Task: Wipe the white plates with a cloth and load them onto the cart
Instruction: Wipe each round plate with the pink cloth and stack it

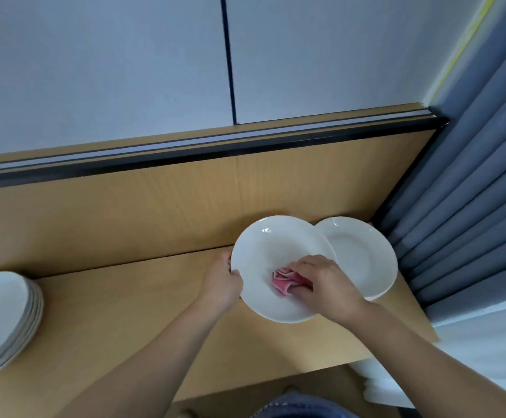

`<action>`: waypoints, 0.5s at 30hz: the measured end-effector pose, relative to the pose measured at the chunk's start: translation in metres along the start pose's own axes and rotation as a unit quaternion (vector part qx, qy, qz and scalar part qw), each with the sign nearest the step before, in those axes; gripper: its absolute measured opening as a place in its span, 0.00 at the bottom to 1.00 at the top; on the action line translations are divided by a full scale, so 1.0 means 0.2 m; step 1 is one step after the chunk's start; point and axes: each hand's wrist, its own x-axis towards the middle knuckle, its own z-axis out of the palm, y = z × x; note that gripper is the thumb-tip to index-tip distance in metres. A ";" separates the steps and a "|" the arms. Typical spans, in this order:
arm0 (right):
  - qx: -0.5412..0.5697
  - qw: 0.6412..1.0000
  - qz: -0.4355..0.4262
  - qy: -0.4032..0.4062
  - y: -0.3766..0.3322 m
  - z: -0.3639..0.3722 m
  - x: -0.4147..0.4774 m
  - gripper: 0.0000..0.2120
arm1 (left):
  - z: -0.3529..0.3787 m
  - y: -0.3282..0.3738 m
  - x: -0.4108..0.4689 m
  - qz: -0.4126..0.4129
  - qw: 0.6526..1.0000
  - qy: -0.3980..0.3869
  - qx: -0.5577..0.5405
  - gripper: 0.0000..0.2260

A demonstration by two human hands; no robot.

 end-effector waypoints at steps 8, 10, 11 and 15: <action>0.021 0.994 -0.053 -0.098 -0.51 0.28 0.16 0.16 | -0.47 -0.39 -0.16 -0.065 0.995 0.063 -0.032 0.14; 0.025 0.990 -0.072 -0.122 -0.63 0.38 0.19 0.12 | -0.59 -0.49 -0.20 -0.083 0.993 0.073 -0.026 0.14; 0.018 0.988 -0.080 -0.130 -0.68 0.43 0.21 0.10 | -0.65 -0.54 -0.22 -0.091 0.993 0.077 -0.018 0.14; -0.004 0.985 -0.067 -0.158 -0.88 0.59 0.27 0.10 | -0.84 -0.71 -0.27 -0.109 0.991 0.069 0.024 0.13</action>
